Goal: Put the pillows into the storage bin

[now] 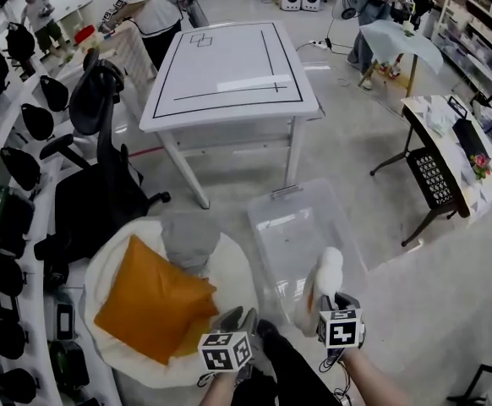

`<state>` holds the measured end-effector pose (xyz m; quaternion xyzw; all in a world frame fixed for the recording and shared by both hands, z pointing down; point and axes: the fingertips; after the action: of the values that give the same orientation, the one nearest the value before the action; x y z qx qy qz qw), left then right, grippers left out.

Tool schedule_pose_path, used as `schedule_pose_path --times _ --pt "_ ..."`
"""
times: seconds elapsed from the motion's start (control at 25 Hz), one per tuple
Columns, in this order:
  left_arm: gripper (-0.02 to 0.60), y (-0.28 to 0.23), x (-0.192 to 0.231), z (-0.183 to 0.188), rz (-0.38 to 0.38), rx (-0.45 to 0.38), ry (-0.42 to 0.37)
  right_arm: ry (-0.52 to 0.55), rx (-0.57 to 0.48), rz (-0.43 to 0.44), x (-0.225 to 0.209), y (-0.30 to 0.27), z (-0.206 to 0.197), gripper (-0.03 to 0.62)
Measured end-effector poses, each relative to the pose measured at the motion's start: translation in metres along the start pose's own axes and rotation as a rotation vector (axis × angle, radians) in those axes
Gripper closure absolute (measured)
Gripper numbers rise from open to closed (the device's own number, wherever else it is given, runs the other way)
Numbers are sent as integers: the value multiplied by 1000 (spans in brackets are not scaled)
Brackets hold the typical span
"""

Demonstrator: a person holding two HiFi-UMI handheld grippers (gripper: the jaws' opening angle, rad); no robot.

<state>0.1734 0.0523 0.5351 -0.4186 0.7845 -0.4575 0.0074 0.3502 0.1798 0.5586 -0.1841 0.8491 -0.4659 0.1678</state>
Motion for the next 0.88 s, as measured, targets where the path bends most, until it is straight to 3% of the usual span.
schedule_pose_path --times 0.32,0.56,0.8,0.88 --pt "454 -25 -17 -1 -25 39 -33 -47 48 -75 -50 -27 -4 516" --pt "454 -40 -20 -1 -24 60 -29 -15 70 -118 -72 -53 5 510" --pt "454 -48 -10 3 -10 61 -2 -5 123 -214 -90 -75 9 468" --pt "454 -49 -5 4 0 59 15 9 110 -262 -96 -78 15 502"
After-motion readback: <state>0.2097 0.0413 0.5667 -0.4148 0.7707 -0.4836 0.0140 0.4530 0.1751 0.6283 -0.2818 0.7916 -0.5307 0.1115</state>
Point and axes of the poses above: the fingertips, and each gripper's own axes: y backward along the fingers, x to its left, z out of its top, and after that the axes turned 5 degrees about z, right-handed
